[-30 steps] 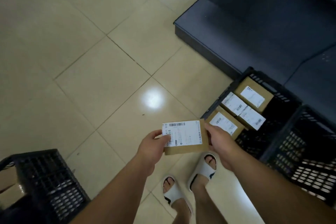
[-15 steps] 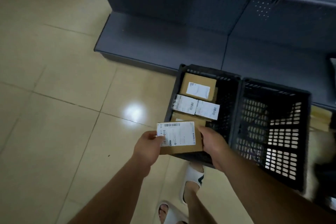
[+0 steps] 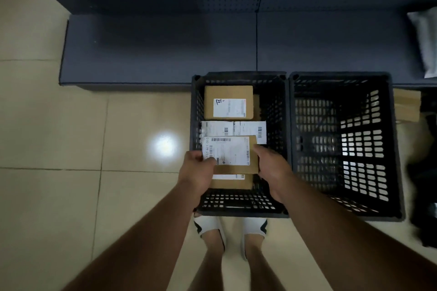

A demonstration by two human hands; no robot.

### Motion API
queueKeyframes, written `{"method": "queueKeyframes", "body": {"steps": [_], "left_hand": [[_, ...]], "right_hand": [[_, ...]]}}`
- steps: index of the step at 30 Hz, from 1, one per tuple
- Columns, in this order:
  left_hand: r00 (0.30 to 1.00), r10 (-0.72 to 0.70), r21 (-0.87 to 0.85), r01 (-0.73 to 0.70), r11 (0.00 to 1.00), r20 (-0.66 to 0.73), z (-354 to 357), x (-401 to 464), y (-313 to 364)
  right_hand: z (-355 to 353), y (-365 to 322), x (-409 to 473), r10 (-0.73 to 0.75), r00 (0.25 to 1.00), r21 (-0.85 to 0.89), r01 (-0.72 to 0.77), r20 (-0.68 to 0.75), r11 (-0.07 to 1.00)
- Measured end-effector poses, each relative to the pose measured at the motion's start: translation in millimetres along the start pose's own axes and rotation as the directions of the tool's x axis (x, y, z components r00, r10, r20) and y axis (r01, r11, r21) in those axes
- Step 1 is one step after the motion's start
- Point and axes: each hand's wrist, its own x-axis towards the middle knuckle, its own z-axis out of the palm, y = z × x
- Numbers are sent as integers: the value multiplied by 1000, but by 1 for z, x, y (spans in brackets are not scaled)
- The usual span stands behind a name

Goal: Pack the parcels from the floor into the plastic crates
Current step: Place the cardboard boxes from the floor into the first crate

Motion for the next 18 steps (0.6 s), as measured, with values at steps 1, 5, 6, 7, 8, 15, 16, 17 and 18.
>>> {"method": "queueKeyframes", "body": {"steps": [1, 5, 6, 7, 8, 15, 16, 17, 18], "left_hand": [[1000, -8, 10, 8, 1000, 11, 3, 9, 1], [1000, -10, 79, 8, 997, 17, 14, 47, 8], [1000, 4, 94, -5, 996, 19, 17, 56, 10], [1000, 9, 106, -11, 994, 20, 20, 65, 10], [1000, 11, 120, -13, 993, 14, 23, 75, 9], [999, 54, 135, -52, 989, -7, 41, 121, 3], [998, 64, 151, -60, 987, -18, 43, 124, 4], [997, 69, 168, -64, 984, -26, 44, 126, 6], [997, 75, 187, -67, 980, -34, 46, 127, 9]], "right_hand": [[2, 0, 7, 2, 1000, 9, -2, -8, 1000], [12, -5, 44, -12, 999, -38, 10, -53, 999], [14, -7, 54, -28, 998, -75, 23, -63, 997], [17, -9, 64, -33, 997, -101, 26, -68, 995], [19, -10, 72, -26, 997, -115, 18, -67, 993], [32, -12, 116, -23, 993, -48, 18, -112, 999], [34, -14, 122, -9, 993, -49, 3, -117, 999], [38, -18, 128, 8, 992, -53, -15, -126, 999], [41, -20, 132, 15, 991, -57, -23, -132, 998]]}}
